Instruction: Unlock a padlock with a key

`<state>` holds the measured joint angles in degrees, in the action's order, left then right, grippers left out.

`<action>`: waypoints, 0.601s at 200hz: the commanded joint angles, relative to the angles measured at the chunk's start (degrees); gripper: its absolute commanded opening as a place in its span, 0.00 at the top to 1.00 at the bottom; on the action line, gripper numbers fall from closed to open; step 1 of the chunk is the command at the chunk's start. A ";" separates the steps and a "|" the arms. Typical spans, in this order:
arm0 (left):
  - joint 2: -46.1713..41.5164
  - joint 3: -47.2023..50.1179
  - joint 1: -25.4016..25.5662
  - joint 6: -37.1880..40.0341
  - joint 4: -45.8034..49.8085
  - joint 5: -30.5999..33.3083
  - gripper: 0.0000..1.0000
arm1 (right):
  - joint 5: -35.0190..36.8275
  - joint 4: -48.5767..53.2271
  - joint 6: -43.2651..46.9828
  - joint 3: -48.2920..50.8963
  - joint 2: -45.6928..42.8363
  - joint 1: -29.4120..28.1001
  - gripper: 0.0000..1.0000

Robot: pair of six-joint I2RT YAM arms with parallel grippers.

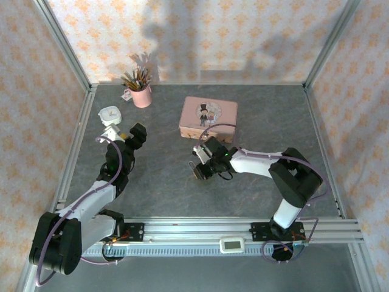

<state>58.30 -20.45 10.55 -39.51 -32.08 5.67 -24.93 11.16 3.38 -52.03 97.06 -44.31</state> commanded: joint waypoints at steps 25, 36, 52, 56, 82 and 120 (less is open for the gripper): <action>-2.97 0.58 -1.70 1.53 2.13 2.31 0.07 | 5.06 1.36 0.69 -3.36 -2.92 0.87 0.58; -3.58 0.55 -2.10 1.96 2.57 2.67 0.07 | 6.34 0.91 0.59 -3.52 -4.34 1.54 0.55; -4.31 0.43 -2.80 3.09 3.56 3.29 0.07 | 7.64 0.23 0.75 -3.62 -6.97 3.13 0.50; -4.40 0.34 -2.97 3.38 4.00 3.58 0.07 | 8.05 0.00 0.76 -3.77 -7.64 3.67 0.49; -5.04 -0.94 -4.10 5.57 7.00 4.53 0.07 | 12.26 -1.57 0.95 -3.57 -12.81 8.15 0.43; -3.82 -3.08 -4.66 11.11 10.44 11.39 0.03 | 22.79 -8.78 -1.00 0.53 -22.05 16.74 0.40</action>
<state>54.24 -20.82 6.57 -33.34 -25.39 10.79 -12.32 8.69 3.77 -53.87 80.51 -31.90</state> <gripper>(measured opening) 0.954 0.593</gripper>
